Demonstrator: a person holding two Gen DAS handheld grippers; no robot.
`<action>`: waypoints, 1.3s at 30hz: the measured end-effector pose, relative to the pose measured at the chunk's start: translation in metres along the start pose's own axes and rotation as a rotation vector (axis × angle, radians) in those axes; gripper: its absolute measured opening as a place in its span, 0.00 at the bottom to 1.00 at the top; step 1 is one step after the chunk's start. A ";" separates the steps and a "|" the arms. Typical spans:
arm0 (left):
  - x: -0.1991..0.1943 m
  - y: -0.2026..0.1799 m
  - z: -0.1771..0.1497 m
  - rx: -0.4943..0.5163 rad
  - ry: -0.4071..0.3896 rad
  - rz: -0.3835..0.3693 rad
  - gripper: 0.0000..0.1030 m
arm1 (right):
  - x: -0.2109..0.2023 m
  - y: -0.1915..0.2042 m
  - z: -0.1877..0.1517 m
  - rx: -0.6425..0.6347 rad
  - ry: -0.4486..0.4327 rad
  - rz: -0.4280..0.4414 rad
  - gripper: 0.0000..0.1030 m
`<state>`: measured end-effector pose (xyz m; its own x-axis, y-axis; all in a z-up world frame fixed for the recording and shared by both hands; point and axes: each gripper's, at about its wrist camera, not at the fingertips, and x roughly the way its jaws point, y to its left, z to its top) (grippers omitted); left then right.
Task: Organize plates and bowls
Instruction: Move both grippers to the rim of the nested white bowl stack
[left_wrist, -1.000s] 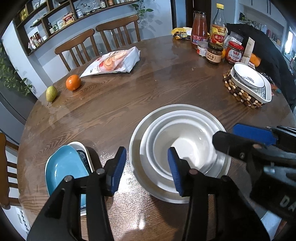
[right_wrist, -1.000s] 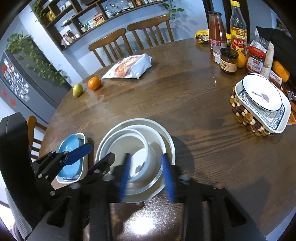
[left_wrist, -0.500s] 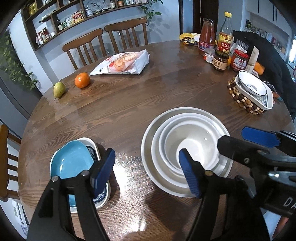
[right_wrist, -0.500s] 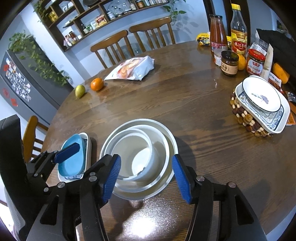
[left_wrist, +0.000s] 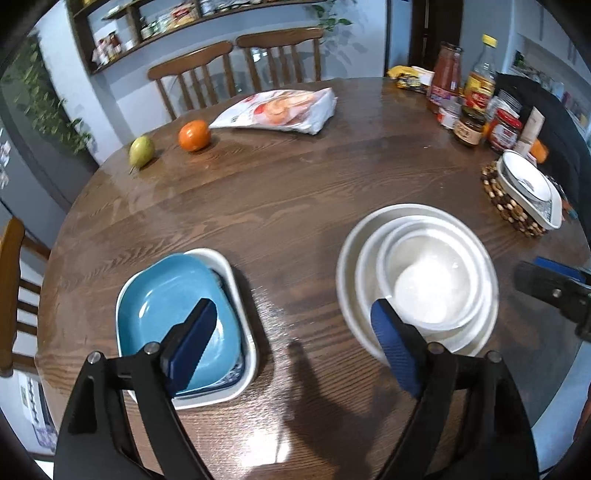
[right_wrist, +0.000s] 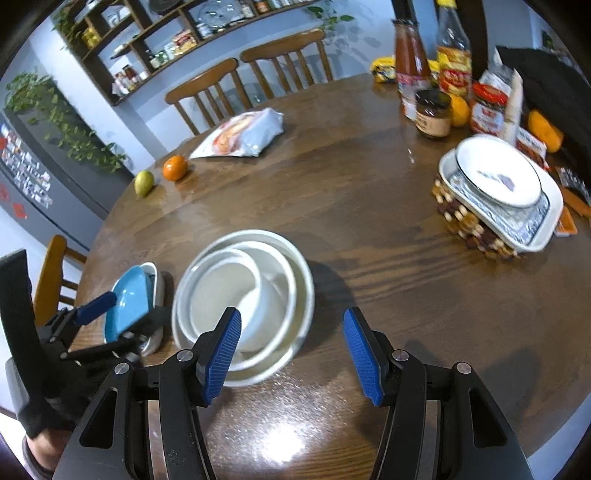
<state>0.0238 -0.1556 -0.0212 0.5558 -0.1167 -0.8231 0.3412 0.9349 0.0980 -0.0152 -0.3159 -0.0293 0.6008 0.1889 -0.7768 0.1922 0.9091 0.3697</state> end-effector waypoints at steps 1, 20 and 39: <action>0.000 0.002 0.000 -0.006 0.003 0.005 0.84 | 0.000 -0.003 0.000 0.007 0.001 -0.004 0.63; 0.010 0.018 0.000 -0.060 0.026 0.063 0.96 | 0.015 -0.027 0.005 0.037 0.027 -0.050 0.78; 0.027 0.003 0.012 0.008 0.030 0.054 0.84 | 0.040 -0.042 0.011 0.093 0.078 -0.018 0.65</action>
<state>0.0490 -0.1600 -0.0365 0.5505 -0.0562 -0.8329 0.3180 0.9366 0.1469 0.0091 -0.3512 -0.0700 0.5350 0.2043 -0.8198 0.2758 0.8749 0.3981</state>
